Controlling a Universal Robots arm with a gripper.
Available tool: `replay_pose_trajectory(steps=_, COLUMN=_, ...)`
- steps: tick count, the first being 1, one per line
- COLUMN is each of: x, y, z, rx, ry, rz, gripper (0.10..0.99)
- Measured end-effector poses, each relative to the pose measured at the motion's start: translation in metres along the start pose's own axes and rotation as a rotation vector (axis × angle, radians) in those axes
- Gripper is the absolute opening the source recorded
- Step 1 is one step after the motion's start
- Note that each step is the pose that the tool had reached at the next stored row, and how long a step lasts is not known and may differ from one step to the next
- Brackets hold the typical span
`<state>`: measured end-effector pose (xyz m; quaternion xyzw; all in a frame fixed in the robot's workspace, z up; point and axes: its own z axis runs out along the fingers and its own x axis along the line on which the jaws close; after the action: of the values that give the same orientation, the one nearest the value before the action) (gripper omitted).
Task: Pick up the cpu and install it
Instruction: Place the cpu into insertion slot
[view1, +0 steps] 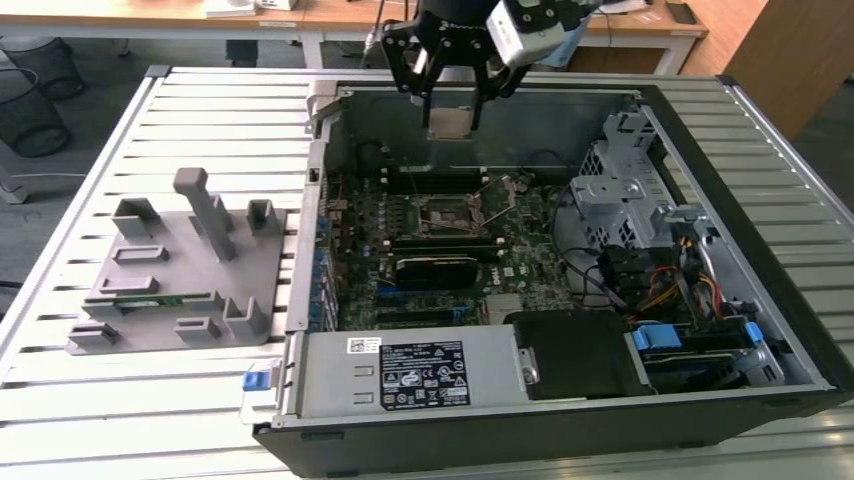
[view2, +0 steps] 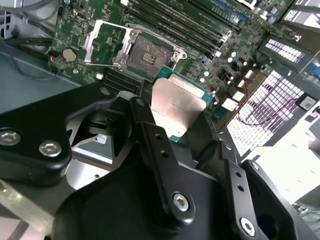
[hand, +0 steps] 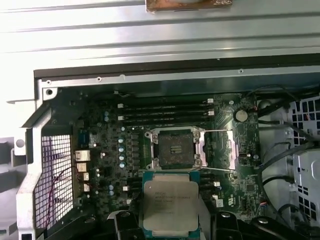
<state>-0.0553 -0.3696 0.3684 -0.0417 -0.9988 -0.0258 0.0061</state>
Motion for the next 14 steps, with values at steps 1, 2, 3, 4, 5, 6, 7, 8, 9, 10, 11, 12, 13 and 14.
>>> replay_pose_trajectory(steps=1, x=0.0000, y=0.0000, z=0.0001, rx=0.000, ry=-0.0008, rz=0.016, gripper=0.529)
replay_pose_trajectory(steps=2, x=0.0000, y=0.0001, z=0.0002, rx=0.000, ry=-0.0016, rz=0.031, gripper=0.529)
replay_pose_trajectory(steps=3, x=0.0000, y=0.0001, z=0.0002, rx=-0.001, ry=-0.0024, rz=0.047, gripper=0.529)
replay_pose_trajectory(steps=4, x=0.0000, y=0.0001, z=0.0003, rx=-0.001, ry=-0.0032, rz=0.062, gripper=0.529)
replay_pose_trajectory(steps=5, x=0.0000, y=0.0002, z=0.0004, rx=-0.001, ry=-0.0040, rz=0.077, gripper=0.529)
replay_pose_trajectory(steps=6, x=0.0000, y=0.0002, z=0.0005, rx=-0.001, ry=-0.0048, rz=0.093, gripper=0.529)
replay_pose_trajectory(steps=7, x=0.0000, y=0.0002, z=0.0005, rx=-0.002, ry=-0.0055, rz=0.108, gripper=0.529)
replay_pose_trajectory(steps=8, x=0.0000, y=0.0003, z=0.0006, rx=-0.002, ry=-0.0063, rz=0.123, gripper=0.529)
replay_pose_trajectory(steps=9, x=0.0000, y=0.0003, z=0.0006, rx=-0.002, ry=-0.0071, rz=0.139, gripper=0.529)
replay_pose_trajectory(steps=10, x=0.0000, y=0.0004, z=0.0007, rx=-0.002, ry=-0.0078, rz=0.153, gripper=0.529)
replay_pose_trajectory(steps=11, x=0.0000, y=0.0005, z=0.0008, rx=-0.002, ry=-0.0085, rz=0.167, gripper=0.529)
replay_pose_trajectory(steps=12, x=0.0000, y=0.0006, z=0.0008, rx=-0.002, ry=-0.0092, rz=0.180, gripper=0.529)
replay_pose_trajectory(steps=13, x=0.0001, y=0.0007, z=0.0009, rx=-0.003, ry=-0.0099, rz=0.193, gripper=0.529)
replay_pose_trajectory(steps=14, x=0.0001, y=0.0008, z=0.0009, rx=-0.003, ry=-0.0106, rz=0.207, gripper=0.529)
